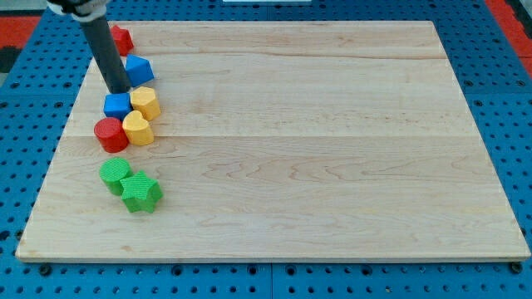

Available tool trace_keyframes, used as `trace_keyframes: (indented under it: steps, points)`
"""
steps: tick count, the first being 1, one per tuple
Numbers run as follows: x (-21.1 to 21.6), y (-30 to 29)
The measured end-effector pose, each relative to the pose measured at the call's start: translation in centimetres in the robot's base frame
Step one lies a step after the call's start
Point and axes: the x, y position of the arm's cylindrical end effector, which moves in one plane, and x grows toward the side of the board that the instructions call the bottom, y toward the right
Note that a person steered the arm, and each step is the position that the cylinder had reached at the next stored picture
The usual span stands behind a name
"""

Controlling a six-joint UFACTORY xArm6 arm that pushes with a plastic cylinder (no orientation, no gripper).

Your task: Separate the blue cube from the yellow heart

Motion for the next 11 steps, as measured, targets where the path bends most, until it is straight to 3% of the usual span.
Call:
trace_keyframes:
  steps: [1, 2, 4, 5, 6, 8, 10, 11]
  points:
    - [3.4, -3.7]
    - [5.4, -0.5]
    - [4.3, 0.1]
    - [8.3, -1.1]
    - [9.3, 5.8]
    - [1.8, 8.8]
    - [-7.4, 7.0]
    - [-8.3, 10.2]
